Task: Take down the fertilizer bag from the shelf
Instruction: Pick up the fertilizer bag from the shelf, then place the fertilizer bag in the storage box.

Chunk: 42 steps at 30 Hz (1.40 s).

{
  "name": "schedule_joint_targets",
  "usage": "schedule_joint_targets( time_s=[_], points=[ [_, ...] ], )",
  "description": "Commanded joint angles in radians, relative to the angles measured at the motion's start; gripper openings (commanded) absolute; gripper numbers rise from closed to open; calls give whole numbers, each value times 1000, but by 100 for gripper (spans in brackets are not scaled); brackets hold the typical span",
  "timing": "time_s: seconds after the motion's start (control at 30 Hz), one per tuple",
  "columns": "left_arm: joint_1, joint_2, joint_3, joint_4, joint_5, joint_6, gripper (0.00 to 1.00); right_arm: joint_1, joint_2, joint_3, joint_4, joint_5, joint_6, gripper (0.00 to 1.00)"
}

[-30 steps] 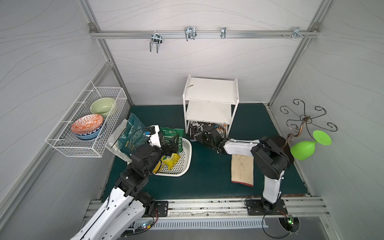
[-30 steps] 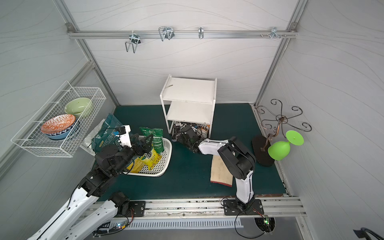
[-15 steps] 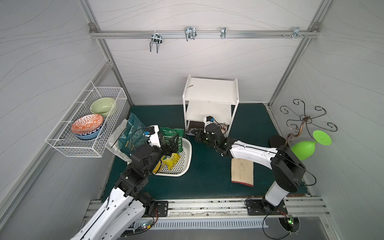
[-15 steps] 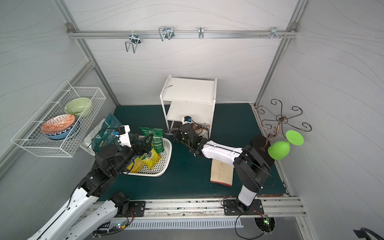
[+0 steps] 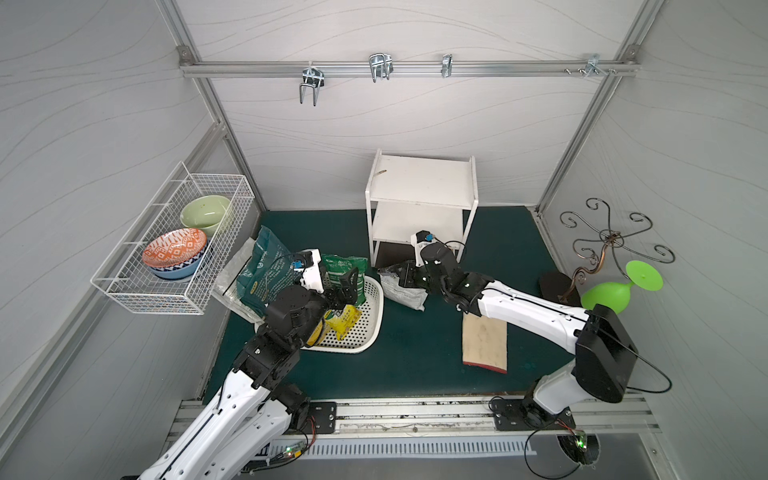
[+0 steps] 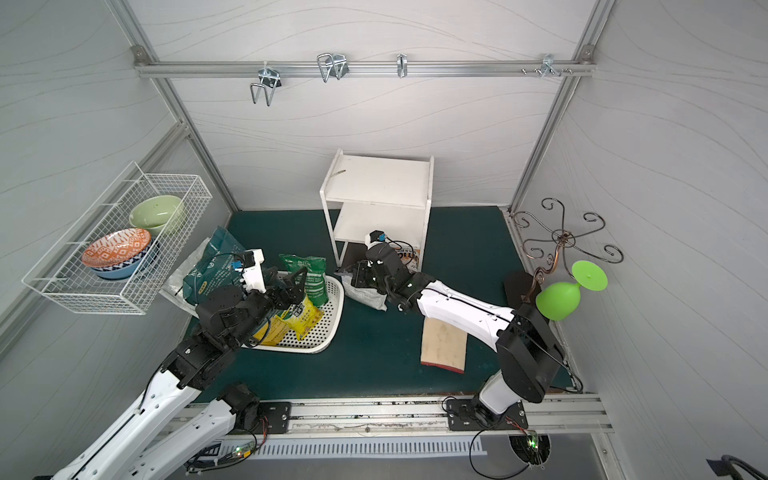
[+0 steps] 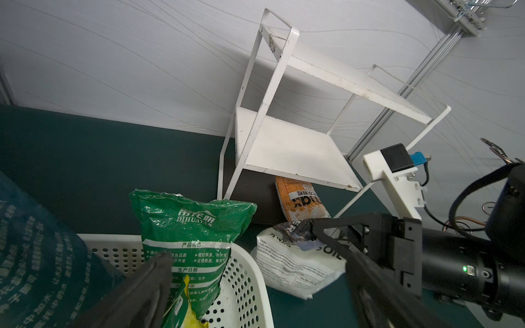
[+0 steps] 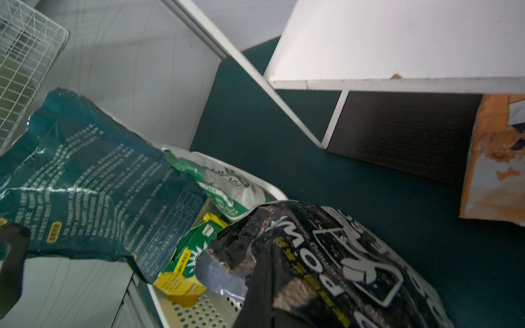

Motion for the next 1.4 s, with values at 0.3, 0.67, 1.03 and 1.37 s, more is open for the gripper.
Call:
schedule_joint_targets(
  time_s=[0.3,0.67,1.03,1.37],
  points=[
    [102,89,148,6,127,-33,99,-19,-159,134,-170,-336,-95,0],
    [298,199,220,1,358,-174,99,21,-174,269,-284,-507,-198,0],
    [338,197,233,-18,348,-184,99,118,-67,393,-259,-619,-232,0],
    [345,164,217,-28,310,-182,99,171,52,462,-224,-664,-248,0]
  ],
)
